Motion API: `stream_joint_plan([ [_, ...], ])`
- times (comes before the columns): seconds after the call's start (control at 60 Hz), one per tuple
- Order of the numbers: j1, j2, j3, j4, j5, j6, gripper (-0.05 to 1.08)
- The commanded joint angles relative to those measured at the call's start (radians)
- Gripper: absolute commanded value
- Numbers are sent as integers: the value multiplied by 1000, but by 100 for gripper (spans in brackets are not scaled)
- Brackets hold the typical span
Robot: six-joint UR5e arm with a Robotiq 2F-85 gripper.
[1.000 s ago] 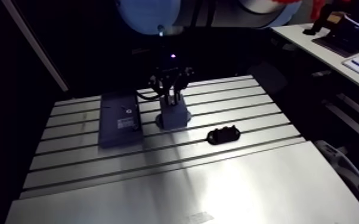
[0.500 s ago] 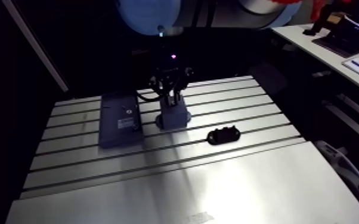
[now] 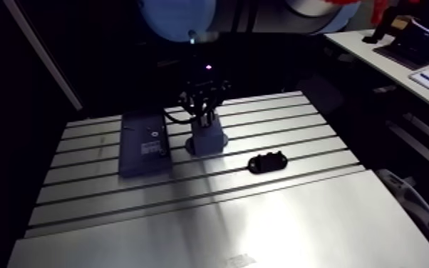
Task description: Pick up the M10 bolt and insert it into the hex recess until seated.
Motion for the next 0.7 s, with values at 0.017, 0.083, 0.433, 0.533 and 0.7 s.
stream_joint_plan([
  [0.017, 0, 0, -1, 2, 2, -32, 70],
  [0.083, 0, 0, -1, 2, 2, -39, 70],
  [0.433, 0, 1, 0, 2, 2, -41, 70],
  [0.533, 0, 1, 2, 2, 2, -40, 70],
  [0.7, 0, 1, 2, 2, 2, -40, 70],
])
